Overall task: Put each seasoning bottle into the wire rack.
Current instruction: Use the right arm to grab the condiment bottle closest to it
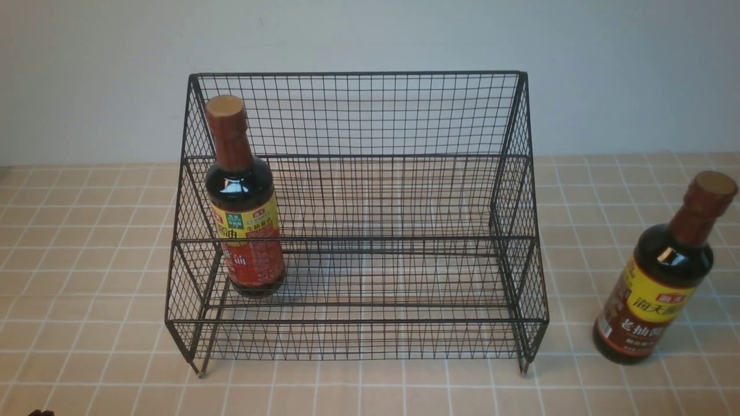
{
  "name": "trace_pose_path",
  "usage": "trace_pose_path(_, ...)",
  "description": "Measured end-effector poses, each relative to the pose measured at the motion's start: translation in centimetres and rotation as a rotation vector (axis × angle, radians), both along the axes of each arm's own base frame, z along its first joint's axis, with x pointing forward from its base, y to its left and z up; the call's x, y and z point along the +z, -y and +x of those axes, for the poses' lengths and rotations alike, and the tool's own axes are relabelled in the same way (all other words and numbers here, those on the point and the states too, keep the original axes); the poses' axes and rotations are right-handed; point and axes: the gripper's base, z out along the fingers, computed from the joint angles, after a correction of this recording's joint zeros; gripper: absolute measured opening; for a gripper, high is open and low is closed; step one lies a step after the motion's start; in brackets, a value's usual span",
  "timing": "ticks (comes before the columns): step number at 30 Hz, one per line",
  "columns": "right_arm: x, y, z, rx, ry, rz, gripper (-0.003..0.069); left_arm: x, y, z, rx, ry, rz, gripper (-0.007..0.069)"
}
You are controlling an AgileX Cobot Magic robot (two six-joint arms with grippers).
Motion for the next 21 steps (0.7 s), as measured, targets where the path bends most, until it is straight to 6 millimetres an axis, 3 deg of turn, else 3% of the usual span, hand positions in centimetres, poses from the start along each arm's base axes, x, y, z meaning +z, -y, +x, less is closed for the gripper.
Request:
trace_pose_path(15, 0.1, 0.1, 0.0, -0.002, 0.018, -0.037, -0.0014, 0.0, 0.0, 0.0, 0.0, -0.002, 0.0, -0.0007)
trace_pose_path(18, 0.3, 0.0, 0.1, -0.001, 0.056, 0.019, -0.0014, 0.0, 0.0, 0.0, 0.0, -0.003, 0.0, -0.0007)
trace_pose_path(21, 1.4, -0.2, 0.2, 0.0, 0.171, 0.18, -0.0014, 0.0, 0.0, 0.0, 0.0, -0.003, 0.001, -0.0007)
